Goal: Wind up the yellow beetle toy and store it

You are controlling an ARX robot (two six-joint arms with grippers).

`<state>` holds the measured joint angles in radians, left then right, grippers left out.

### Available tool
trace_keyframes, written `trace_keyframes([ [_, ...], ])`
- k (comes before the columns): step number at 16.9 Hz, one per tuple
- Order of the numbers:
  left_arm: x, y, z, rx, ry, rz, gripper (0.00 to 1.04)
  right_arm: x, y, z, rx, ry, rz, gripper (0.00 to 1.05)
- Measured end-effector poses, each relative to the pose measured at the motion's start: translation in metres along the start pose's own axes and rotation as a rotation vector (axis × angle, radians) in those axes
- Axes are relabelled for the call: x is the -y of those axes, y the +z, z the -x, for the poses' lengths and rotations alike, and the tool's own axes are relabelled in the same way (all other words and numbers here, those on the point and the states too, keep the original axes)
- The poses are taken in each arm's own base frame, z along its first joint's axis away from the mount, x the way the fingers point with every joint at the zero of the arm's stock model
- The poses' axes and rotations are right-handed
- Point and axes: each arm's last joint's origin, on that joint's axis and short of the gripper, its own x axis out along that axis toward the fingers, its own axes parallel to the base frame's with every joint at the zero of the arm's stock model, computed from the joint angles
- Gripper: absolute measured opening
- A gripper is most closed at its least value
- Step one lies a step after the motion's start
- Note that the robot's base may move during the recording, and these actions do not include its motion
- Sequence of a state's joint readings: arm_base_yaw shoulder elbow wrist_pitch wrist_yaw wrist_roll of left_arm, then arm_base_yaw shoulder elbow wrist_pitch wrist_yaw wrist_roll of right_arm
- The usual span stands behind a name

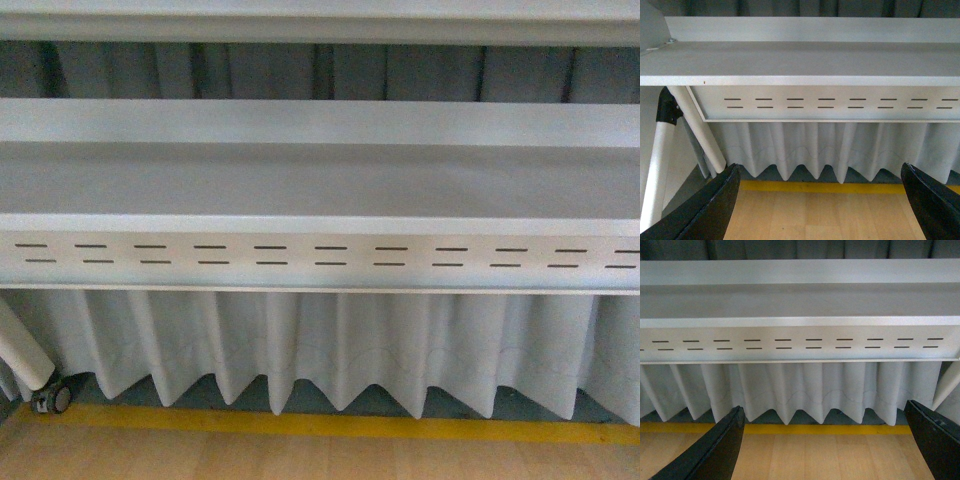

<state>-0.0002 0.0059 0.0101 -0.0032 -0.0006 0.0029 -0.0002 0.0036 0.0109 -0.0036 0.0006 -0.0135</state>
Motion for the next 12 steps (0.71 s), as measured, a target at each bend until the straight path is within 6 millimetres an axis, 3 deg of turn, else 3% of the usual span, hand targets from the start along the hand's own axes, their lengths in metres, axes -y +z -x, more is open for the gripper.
trace_keyframes([
  [12,0.0000,0.0000,0.0000,0.000,0.000,0.000,0.98,0.0000,0.0000,0.0000,0.000,0.000,0.000,0.98],
])
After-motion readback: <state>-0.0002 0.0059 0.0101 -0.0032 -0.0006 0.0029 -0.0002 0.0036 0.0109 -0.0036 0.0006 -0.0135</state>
